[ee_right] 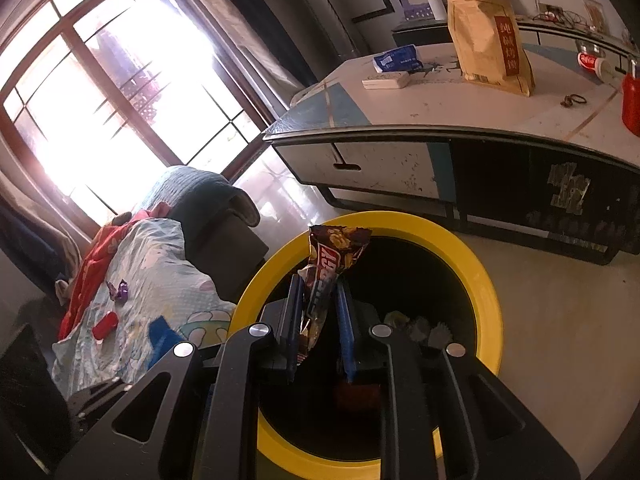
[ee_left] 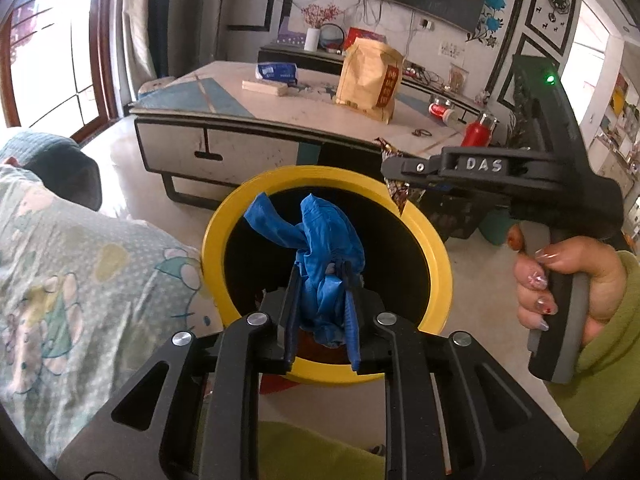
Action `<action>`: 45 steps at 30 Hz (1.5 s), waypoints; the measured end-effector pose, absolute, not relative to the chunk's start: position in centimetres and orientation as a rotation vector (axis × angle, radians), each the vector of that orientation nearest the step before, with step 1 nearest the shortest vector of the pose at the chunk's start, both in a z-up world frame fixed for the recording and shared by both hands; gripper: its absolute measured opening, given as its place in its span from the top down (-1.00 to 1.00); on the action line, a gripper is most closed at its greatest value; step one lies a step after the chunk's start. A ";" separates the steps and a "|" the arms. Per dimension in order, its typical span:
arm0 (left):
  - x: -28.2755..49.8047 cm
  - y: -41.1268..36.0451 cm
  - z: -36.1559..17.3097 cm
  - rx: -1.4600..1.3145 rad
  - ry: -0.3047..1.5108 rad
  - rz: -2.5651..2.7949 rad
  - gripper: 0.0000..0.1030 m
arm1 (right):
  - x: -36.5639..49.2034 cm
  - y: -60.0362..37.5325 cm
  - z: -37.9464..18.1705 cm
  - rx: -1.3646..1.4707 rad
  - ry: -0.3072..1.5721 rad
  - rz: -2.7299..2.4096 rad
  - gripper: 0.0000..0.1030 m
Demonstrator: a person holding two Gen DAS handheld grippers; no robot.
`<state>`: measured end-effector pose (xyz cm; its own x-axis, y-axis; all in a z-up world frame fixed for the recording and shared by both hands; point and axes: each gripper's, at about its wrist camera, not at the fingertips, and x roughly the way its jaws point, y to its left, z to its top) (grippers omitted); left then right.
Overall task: Collect trash
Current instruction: 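Open both tools over the yellow bin to drop the bag and chocolate bar, then move both open tools back toward the red tube and purple wrapper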
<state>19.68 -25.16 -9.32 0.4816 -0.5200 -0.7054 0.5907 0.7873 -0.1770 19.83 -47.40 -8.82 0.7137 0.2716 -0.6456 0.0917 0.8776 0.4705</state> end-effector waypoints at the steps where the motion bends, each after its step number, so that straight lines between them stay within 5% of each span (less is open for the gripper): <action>1: 19.8 -25.3 -9.6 0.093 0.834 -0.682 0.76 | 19.9 -47.5 -8.9 0.506 0.778 0.103 0.65; 5: 20.4 -26.2 -10.3 0.101 0.854 -0.690 0.72 | 19.9 -48.2 -9.1 0.525 0.779 0.094 0.58; 8: 20.7 -26.7 -10.6 0.110 0.858 -0.687 0.48 | 19.9 -48.6 -9.3 0.538 0.777 0.086 0.43; 18: 20.5 -26.0 -9.8 0.084 0.814 -0.655 -0.76 | 19.5 -49.2 -8.9 0.543 0.737 0.054 0.06; 27: 19.5 -23.0 -7.6 0.032 0.737 -0.568 -0.79 | 18.7 -47.9 -6.0 0.448 0.629 0.040 -0.43; 45: 17.8 -13.4 -3.7 -0.060 0.590 -0.334 -0.79 | 17.9 -39.5 -2.3 0.276 0.560 0.219 -0.58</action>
<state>17.80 -13.42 -3.70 0.7786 -0.3261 -0.5361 0.2922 0.9445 -0.1502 17.89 -39.50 -2.28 0.8257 0.2775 -0.4912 -0.1287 0.9403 0.3150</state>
